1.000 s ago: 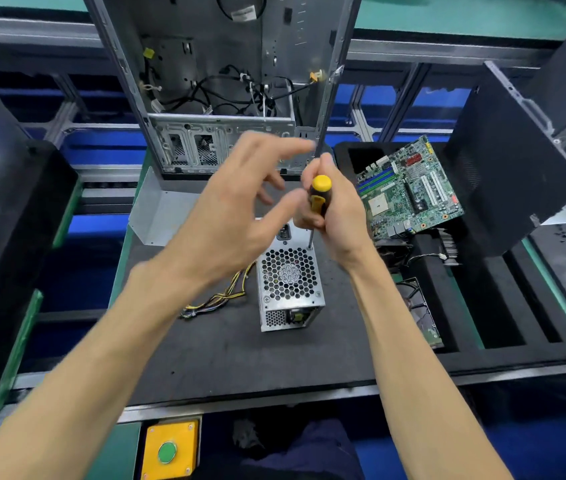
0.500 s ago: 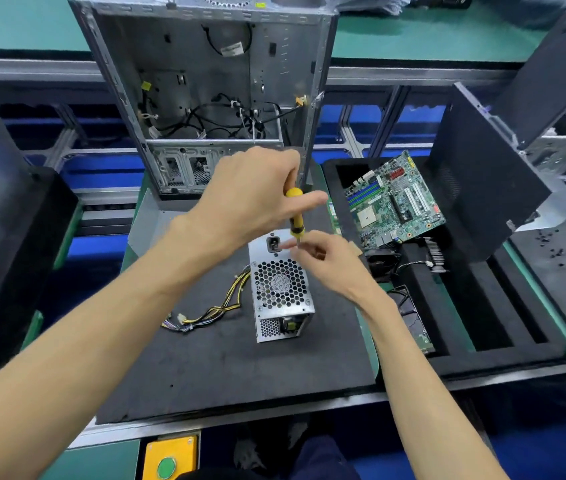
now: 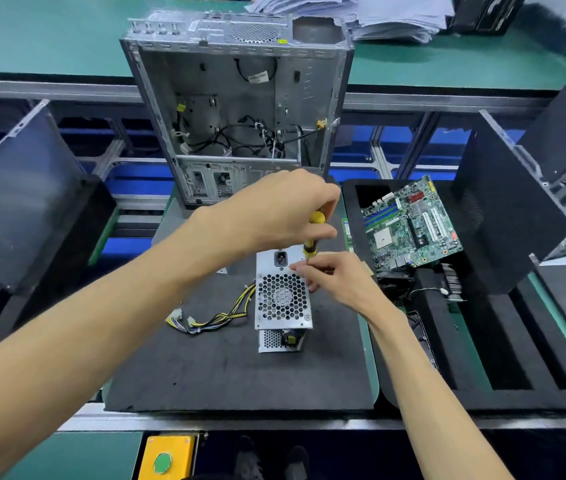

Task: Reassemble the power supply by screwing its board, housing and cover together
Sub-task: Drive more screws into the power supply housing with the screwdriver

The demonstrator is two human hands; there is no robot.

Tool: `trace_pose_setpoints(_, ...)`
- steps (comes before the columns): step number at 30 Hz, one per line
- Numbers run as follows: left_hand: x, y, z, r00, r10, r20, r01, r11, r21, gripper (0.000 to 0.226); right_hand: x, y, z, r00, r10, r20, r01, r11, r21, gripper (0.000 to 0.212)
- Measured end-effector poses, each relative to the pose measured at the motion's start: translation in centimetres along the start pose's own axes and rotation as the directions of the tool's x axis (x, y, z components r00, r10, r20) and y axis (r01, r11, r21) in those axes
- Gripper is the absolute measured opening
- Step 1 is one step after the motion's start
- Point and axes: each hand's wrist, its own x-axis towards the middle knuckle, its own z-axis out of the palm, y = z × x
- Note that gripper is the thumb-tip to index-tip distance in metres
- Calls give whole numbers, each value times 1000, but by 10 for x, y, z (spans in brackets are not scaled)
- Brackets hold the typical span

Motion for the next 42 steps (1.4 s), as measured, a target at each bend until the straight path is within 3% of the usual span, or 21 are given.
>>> trace_pose_setpoints(6,6,-2,-5,991,-30,127,26,999,32,18,6,8,-3,995,-76,57,71,994,84,16)
trace_pose_setpoints(8,6,-2,-4,994,-66,85,53,988,144,18,7,10,-4,994,-94,51,88,990,109,17)
trace_pose_setpoints(11,6,0,1,996,-88,0,84,939,334,44,9,13,-6,994,-103,20,99,984,148,21)
trace_pose_setpoints(13,7,2,4,989,-136,-57,148,915,375,56,7,12,-7,994,-110,-1,108,975,197,23)
trace_pose_setpoints(17,8,4,10,971,-210,-115,239,877,416,60,5,7,-8,989,-144,-21,145,963,226,20)
trace_pose_setpoints(20,6,0,7,978,-180,-104,207,901,380,53,7,4,-9,985,-169,-25,170,968,184,14)
trace_pose_setpoints(25,2,-6,-3,986,-153,68,142,978,151,32,8,5,-9,982,-183,-45,188,966,177,8)
trace_pose_setpoints(27,1,-7,-5,982,-169,88,154,976,151,30,10,5,-9,985,-166,-43,171,972,164,6)
trace_pose_setpoints(31,4,-1,1,974,-218,-68,226,872,433,58,12,3,-9,989,-146,-8,146,980,135,12)
trace_pose_setpoints(35,4,3,8,958,-237,-159,284,855,434,68,9,1,-7,985,-172,12,170,978,118,11)
trace_pose_setpoints(39,1,-3,-3,993,-87,81,83,995,56,29,10,0,-10,980,-199,33,194,975,106,15)
trace_pose_setpoints(42,3,-1,-5,996,-45,81,37,995,96,9,9,1,-10,979,-196,50,191,977,97,14)
